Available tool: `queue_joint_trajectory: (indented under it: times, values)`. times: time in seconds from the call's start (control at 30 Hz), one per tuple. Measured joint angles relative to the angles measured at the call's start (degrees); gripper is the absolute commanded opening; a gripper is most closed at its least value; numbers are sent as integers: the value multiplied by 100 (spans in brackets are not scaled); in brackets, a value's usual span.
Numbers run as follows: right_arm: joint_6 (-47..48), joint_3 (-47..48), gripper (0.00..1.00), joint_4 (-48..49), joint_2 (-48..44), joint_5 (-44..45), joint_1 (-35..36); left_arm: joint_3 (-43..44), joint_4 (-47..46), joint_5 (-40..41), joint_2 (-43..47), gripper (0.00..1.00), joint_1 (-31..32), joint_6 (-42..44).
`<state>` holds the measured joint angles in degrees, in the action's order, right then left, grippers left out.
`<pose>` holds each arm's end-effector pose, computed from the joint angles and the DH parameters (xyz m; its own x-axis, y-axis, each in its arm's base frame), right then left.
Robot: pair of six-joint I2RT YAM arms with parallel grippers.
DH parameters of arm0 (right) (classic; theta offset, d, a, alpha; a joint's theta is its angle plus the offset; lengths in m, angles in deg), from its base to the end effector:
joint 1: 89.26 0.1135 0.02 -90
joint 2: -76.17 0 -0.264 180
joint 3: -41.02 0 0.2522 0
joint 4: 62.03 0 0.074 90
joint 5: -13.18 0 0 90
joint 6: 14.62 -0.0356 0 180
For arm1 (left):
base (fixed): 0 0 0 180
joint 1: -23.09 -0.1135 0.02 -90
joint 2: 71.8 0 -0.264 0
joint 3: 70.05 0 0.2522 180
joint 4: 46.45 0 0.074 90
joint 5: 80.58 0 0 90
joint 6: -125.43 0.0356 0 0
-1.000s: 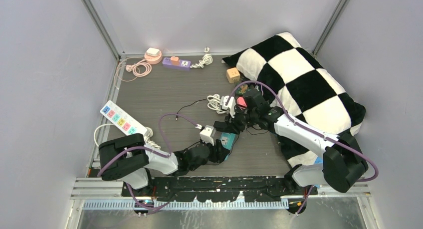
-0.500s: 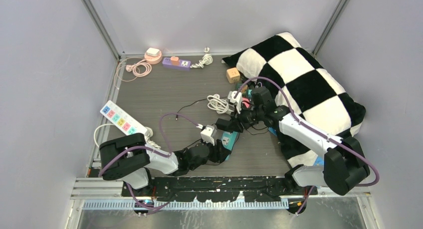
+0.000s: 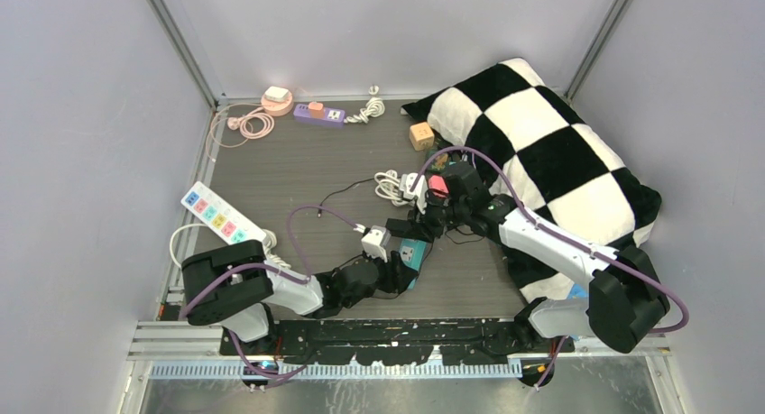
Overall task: Pull the plug off the socket
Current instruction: Remove the plug from the socket.
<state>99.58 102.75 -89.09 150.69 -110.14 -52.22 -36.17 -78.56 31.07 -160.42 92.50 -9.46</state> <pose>0.2078 0.1813 0.2456 -0.1222 -0.5214 -0.8445 -0.9758 0.2185 0.0063 0.1031 -0.2370 0.1303 -0.6254 -0.2005 -0.7541 0.4361 0.7116 -0.5508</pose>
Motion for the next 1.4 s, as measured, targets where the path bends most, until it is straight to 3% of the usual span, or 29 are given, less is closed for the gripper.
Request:
queue_joint_trajectory:
  times: [0.33, 0.7, 1.0, 1.07, 1.17, 1.23, 1.4]
  values:
    - [133, 72, 1, -181, -2, 22, -42, 0, -105, -28, -61, 0, -15, -15]
    - [-496, 76, 1, -662, -343, -1283, -407, 11, -101, 52, -116, 0, -197, -2]
    - [-673, 76, 1, -691, -352, -1482, -444, 11, -94, 98, -114, 1, -205, 2]
    - [-682, 76, 1, -693, -352, -1471, -444, 11, -90, 103, -114, 11, -205, 4]
    - [-691, 76, 1, -706, -352, -1427, -444, 11, -70, 98, -98, 39, -205, 13]
    - [-704, 76, 1, -732, -350, -1375, -463, 9, 35, 79, -24, 53, -219, 50]
    - [-765, 76, 1, -767, -350, -1285, -555, -101, 570, 39, 426, 70, -258, 192]
